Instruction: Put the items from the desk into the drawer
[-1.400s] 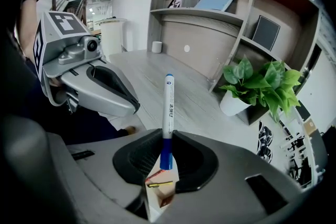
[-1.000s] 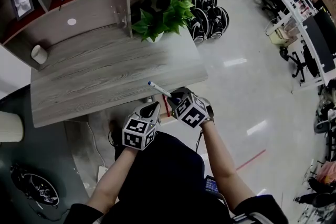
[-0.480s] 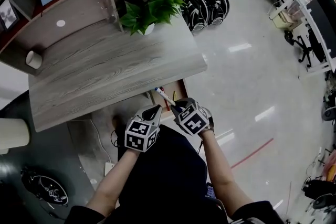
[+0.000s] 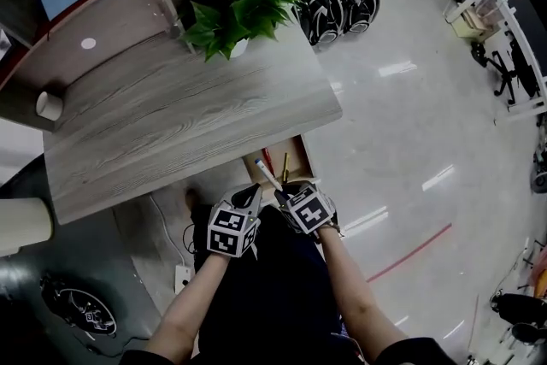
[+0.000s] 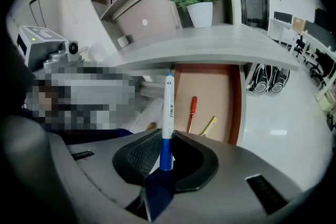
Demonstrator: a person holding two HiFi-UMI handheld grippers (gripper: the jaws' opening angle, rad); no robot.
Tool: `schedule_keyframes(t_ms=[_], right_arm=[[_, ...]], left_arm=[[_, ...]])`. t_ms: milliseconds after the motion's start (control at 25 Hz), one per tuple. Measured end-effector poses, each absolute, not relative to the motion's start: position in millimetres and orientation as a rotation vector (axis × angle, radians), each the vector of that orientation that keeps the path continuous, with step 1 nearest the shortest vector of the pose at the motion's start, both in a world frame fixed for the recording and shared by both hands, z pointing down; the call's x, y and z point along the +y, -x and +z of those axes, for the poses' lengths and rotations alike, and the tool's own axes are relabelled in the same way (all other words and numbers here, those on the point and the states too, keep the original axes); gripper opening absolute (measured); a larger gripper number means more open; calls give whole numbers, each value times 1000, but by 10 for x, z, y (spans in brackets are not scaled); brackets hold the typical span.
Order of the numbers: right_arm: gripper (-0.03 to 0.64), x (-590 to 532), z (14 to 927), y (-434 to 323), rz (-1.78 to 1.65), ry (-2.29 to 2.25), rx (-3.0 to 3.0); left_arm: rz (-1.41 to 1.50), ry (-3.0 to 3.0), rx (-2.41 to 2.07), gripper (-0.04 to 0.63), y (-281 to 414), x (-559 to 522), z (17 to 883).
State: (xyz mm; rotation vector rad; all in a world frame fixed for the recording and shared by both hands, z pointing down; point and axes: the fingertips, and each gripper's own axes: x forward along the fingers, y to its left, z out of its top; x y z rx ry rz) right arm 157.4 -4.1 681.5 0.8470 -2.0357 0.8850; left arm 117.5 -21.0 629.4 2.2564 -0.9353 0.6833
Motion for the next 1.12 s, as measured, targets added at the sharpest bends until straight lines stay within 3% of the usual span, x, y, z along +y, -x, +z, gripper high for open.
schedule_keyframes(t_ms=[560, 1120], right_arm=[[77, -324, 7249, -1369, 1117, -1014, -1988], [77, -589, 7463, -1244, 1074, -1006, -1947]], left_arm=[[712, -2146, -1021, 17, -809, -148, 6558], [674, -2082, -1053, 17, -619, -134, 6605]])
